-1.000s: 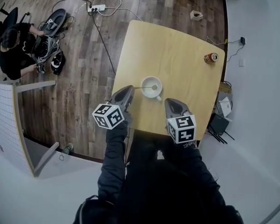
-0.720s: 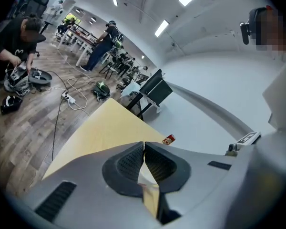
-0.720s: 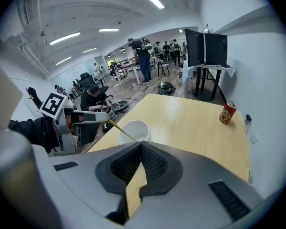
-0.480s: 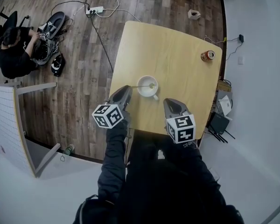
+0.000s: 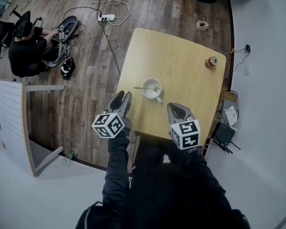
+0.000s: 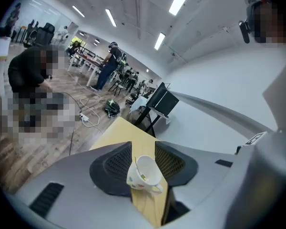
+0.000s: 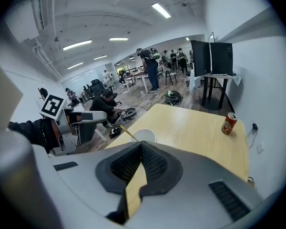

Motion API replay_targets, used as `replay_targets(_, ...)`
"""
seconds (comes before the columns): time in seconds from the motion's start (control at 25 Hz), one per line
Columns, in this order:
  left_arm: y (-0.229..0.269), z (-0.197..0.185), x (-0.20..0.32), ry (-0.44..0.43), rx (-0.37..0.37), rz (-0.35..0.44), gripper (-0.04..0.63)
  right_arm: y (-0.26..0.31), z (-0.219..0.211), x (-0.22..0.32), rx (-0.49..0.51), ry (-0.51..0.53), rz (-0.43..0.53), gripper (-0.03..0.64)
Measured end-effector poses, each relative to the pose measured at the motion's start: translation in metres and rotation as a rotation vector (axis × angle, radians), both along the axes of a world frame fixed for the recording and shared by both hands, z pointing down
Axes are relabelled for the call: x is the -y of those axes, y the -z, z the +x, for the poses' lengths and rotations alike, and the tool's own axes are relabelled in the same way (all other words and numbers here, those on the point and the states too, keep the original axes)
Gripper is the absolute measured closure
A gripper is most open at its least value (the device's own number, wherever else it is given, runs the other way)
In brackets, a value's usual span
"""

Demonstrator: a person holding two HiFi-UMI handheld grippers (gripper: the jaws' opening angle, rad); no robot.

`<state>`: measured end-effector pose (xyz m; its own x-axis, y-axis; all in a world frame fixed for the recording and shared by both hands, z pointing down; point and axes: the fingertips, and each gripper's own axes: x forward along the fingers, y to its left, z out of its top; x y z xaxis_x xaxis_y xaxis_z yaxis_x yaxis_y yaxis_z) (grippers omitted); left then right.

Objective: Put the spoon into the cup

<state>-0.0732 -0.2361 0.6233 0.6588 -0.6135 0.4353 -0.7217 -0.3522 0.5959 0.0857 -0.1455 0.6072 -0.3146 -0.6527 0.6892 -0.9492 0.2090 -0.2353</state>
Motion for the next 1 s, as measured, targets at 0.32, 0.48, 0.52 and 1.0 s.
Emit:
replay_targets(0.32, 0.075, 0.016, -0.043, 0.005, 0.051, 0.144, 0.484, 0.059, 0.006, -0.017, 0.035, -0.017, 0.123, 0.596)
replay_targets(0.48, 0.114, 0.034, -0.065, 0.006, 0.062, 0.207, 0.525, 0.093, 0.012, -0.029, 0.040, -0.021, 0.187, 0.596)
replay_targets(0.52, 0.124, 0.039, -0.070, 0.004, 0.063, 0.225, 0.538, 0.100, 0.014, -0.031, 0.041, -0.022, 0.203, 0.596)
replay_targets(1.0, 0.190, 0.083, -0.116, -0.054, 0.125, 0.379, 0.561, 0.158, 0.018, -0.055, 0.067, 0.017, 0.357, 0.596)
